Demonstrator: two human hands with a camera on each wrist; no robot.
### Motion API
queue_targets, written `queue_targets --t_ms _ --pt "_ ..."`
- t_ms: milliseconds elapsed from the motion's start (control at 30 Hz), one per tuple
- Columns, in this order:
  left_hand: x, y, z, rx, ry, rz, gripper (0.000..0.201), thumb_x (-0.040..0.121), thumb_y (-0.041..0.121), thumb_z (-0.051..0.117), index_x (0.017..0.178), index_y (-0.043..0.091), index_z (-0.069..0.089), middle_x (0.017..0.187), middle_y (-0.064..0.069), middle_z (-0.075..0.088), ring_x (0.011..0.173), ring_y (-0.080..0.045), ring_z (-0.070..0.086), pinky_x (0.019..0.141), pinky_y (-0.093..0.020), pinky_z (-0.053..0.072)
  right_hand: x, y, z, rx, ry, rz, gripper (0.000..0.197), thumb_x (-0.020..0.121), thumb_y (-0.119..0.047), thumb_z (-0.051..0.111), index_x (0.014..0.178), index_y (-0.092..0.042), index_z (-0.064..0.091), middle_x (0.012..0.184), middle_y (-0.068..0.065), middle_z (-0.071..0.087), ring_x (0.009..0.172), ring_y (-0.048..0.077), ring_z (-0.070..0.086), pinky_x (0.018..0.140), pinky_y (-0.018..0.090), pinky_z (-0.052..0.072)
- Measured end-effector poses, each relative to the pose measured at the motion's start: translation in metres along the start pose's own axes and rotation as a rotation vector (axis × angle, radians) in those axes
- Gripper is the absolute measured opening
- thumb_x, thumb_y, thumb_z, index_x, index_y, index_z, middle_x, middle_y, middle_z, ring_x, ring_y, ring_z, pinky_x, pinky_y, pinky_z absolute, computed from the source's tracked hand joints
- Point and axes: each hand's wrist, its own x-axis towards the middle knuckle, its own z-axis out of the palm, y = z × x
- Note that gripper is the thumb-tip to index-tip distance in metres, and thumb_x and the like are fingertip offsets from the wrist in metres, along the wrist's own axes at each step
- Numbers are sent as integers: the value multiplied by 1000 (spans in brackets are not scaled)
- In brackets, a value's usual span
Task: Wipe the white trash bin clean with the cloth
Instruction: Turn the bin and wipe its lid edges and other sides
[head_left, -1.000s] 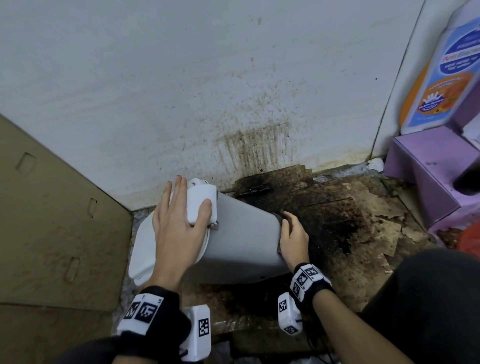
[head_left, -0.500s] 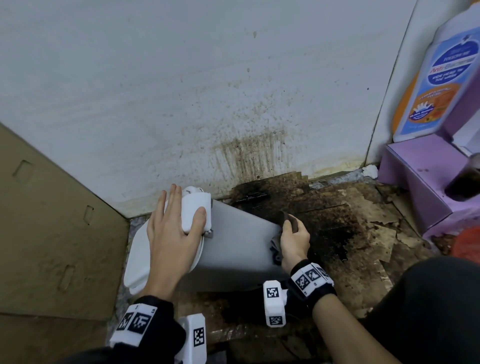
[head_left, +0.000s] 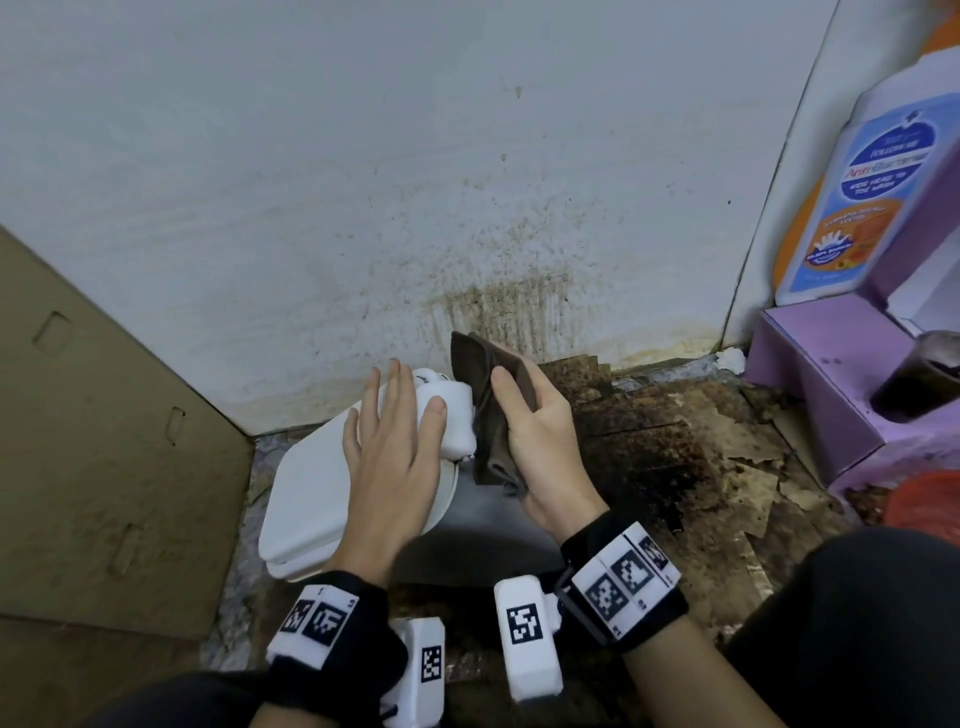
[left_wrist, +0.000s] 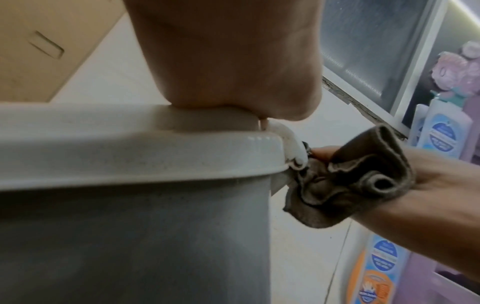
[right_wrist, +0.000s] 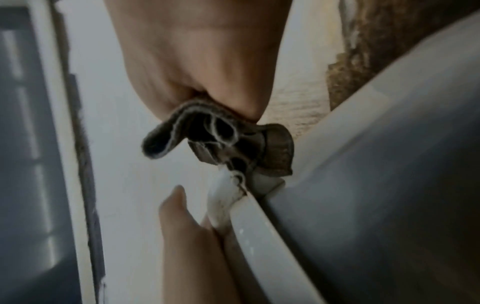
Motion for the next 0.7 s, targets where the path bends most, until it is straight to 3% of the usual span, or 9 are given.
queue_targets --t_ms 67,167,267,333,400,533,633,700 --pt "1 2 7 6 -21 10 85 95 67 1 168 24 10 176 12 2 157 3 -13 129 -44 -1 -4 -3 0 -149 22 -100 26 105 -19 55 128 -22 67 120 -5 74 115 9 68 102 37 55" --pt "-2 8 19 -9 20 69 71 103 55 18 167 23 18 175 13 -1 158 -1 -11 128 -45 4 -11 -5 -4 -361 14 -205 29 106 -22 54 133 -26 63 124 -12 70 117 0 64 103 32 53" --pt "-13 31 20 -479 91 18 67 99 61 30 162 38 29 166 19 26 155 0 11 124 -31 17 -16 -2 -14 -524 35 -276 33 106 -28 54 138 -28 59 133 -16 64 124 -2 58 105 32 52" --pt "-18 43 17 -660 151 36 61 98 56 38 155 34 43 158 20 43 151 -4 28 120 -26 25 -15 -1 -25 -604 61 -310 34 105 -31 54 139 -30 57 135 -16 62 127 0 56 107 33 50" --pt "-19 42 14 -704 199 35 51 98 50 44 146 33 52 149 20 53 146 -8 39 118 -27 31 -14 -3 -38 -649 81 -316 34 105 -31 54 139 -30 56 136 -16 61 127 -2 54 107 27 49" --pt "-14 4 3 -363 254 -30 42 101 47 44 136 29 60 142 13 57 140 -11 40 118 -43 34 -10 -10 -69 -633 151 -262 34 104 -30 56 138 -31 57 130 -17 63 121 -7 55 95 13 48" --pt "-16 -32 -2 -39 228 -217 49 104 49 40 137 18 56 147 -5 52 142 -26 34 118 -51 27 -6 -12 -91 -614 263 -215 34 103 -31 57 137 -28 58 127 -12 65 117 2 59 93 20 47" --pt "-21 -47 -4 -3 137 -385 47 109 47 37 139 14 53 153 -12 45 146 -31 27 119 -54 21 -3 -11 -105 -628 326 -199 34 103 -31 56 136 -24 58 124 -7 66 115 9 60 93 27 47"
